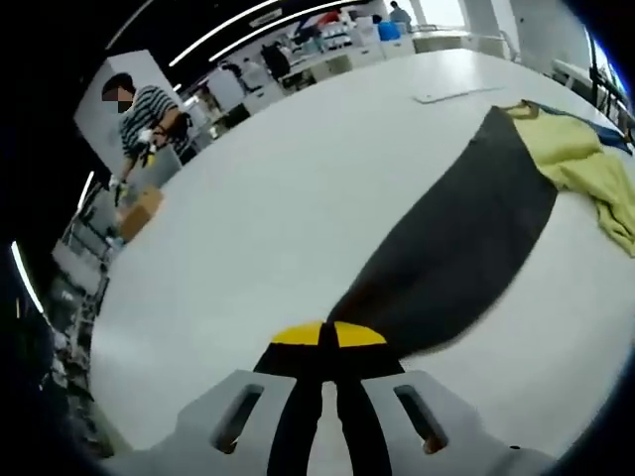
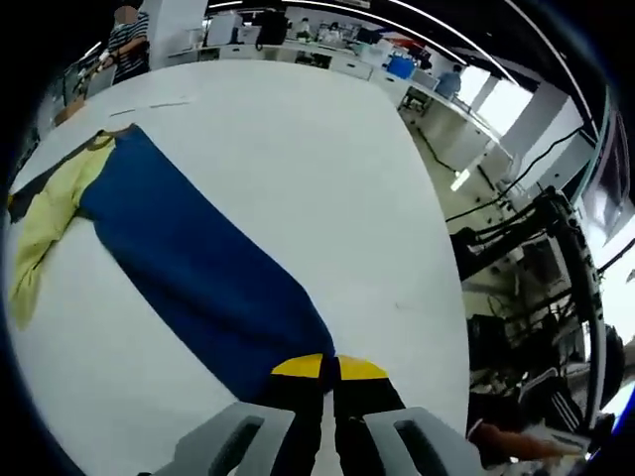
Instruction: Fold the garment on the visible template until the final outline fits inside the template.
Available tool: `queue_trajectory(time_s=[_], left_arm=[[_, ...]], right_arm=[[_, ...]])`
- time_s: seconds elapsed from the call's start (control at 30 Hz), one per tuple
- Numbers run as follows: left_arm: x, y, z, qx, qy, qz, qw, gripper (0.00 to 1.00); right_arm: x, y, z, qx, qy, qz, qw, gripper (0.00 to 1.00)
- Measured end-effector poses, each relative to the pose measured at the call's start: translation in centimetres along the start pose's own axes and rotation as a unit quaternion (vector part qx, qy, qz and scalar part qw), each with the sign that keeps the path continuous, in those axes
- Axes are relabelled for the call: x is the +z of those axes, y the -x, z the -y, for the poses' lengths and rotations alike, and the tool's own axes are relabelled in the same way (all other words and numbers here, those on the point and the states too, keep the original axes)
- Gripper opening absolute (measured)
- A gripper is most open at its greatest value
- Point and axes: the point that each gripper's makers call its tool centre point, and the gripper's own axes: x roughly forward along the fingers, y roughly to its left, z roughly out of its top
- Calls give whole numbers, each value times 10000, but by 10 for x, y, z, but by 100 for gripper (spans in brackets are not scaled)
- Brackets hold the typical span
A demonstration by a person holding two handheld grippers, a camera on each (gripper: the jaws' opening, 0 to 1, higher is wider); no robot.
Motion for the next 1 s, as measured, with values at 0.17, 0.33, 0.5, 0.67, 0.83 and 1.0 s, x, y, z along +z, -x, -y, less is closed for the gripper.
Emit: queue_trajectory(time_s=[0.17,0.33,0.5,0.67,0.83,1.0], left_arm=[[0,1,3,-18,-76,27,10000,0],[3,7,7,-50,-91,161,9998,1],[13,10,16,-305,49,545,9980,7],[19,17,28,-503,141,803,9954,25],[21,23,44,-726,137,1013,9921,35],[24,31,59,-985,363,1237,9868,47]], right_arm=[[-1,1,-3,-16,128,-34,9999,0],[2,4,-5,75,-14,74,9999,4],[10,9,-12,247,-235,333,9989,25],[20,17,-24,521,-418,636,9957,41],[33,28,-43,914,-623,1080,9880,53],[36,37,-64,1228,-582,1243,9829,69]])
